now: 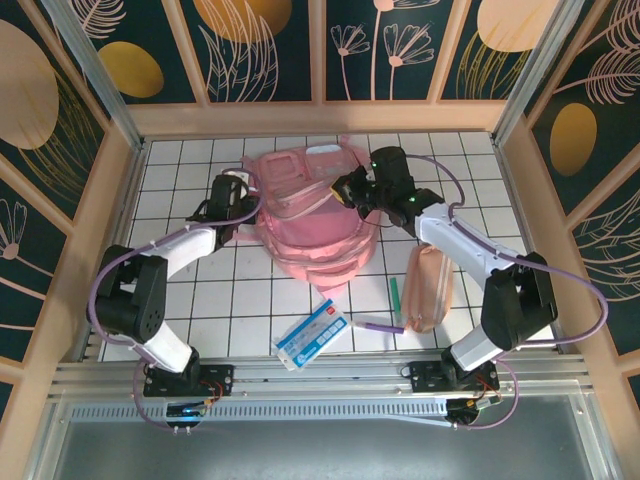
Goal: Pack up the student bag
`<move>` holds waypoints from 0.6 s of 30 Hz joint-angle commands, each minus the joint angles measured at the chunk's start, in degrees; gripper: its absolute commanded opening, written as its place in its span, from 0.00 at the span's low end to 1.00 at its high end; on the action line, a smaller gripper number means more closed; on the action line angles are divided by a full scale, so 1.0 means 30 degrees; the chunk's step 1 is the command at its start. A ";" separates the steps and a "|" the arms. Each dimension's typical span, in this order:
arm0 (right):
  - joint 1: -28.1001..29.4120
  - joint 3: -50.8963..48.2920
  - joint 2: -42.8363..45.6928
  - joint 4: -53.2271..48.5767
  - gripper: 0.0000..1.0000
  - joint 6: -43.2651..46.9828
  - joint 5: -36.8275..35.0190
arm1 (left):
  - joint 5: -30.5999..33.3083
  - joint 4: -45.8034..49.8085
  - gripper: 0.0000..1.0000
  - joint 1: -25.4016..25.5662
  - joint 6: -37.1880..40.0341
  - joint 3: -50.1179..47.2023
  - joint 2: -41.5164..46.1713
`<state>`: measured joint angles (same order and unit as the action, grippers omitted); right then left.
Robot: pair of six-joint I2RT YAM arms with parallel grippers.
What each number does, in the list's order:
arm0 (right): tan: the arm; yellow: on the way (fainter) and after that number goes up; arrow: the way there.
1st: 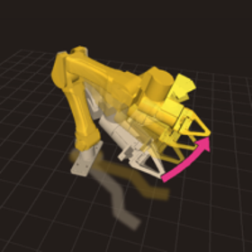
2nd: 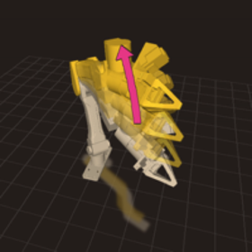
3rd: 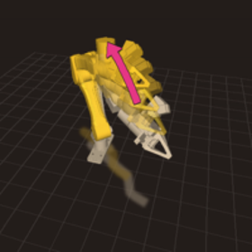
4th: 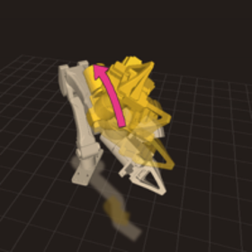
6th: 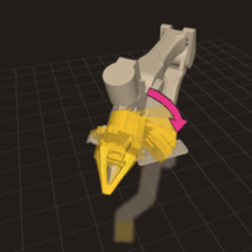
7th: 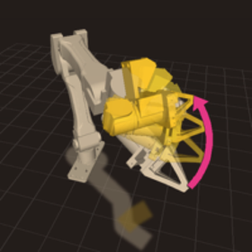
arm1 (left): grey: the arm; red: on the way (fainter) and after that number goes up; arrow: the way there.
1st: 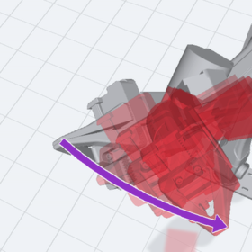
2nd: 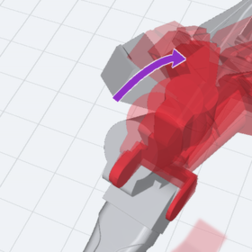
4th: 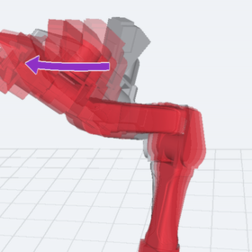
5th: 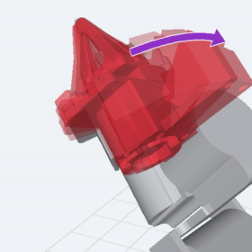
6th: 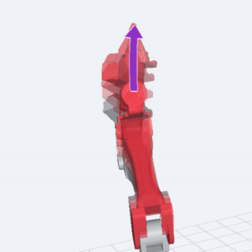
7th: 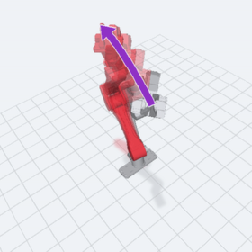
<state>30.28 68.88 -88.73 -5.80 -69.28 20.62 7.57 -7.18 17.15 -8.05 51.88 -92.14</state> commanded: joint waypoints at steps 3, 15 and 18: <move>-0.0243 0.1615 -0.1159 0.1909 0.00 0.0846 0.1153 | -0.0877 0.1163 0.68 -0.0191 0.2029 -0.1101 0.3365; -0.0397 0.2643 -0.2136 0.2011 0.00 0.0856 0.2265 | -0.8732 -0.1541 0.99 0.1977 0.8680 -0.4575 1.0278; -0.0426 0.2668 -0.2206 0.2024 0.00 0.0814 0.2384 | -0.6560 -0.0131 0.99 0.3042 1.0419 -0.2386 0.8104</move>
<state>29.17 74.19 -95.11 -4.45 -67.59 25.17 -15.77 -6.33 24.49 15.55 40.12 -63.46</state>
